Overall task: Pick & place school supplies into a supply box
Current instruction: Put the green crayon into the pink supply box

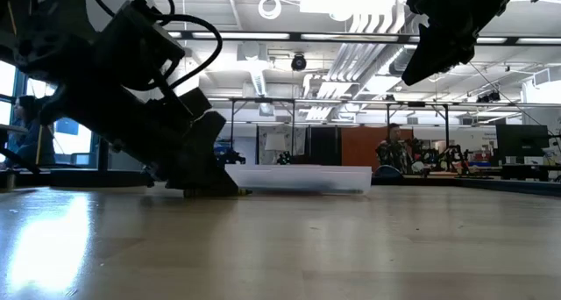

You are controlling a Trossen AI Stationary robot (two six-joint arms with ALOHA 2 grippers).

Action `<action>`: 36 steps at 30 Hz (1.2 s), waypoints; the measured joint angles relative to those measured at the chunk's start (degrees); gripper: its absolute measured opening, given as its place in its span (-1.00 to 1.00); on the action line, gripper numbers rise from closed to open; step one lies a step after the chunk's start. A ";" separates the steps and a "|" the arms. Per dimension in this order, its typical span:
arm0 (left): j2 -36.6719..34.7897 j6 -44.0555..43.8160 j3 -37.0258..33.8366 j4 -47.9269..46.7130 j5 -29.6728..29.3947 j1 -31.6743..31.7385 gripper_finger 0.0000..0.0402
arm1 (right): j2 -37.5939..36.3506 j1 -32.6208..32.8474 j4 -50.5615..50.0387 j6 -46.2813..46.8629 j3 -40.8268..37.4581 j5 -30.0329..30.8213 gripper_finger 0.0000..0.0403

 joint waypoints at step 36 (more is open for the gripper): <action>4.37 2.81 -0.20 5.63 -3.28 -0.35 -0.82 | 0.00 0.02 0.14 -0.52 0.00 0.05 -0.57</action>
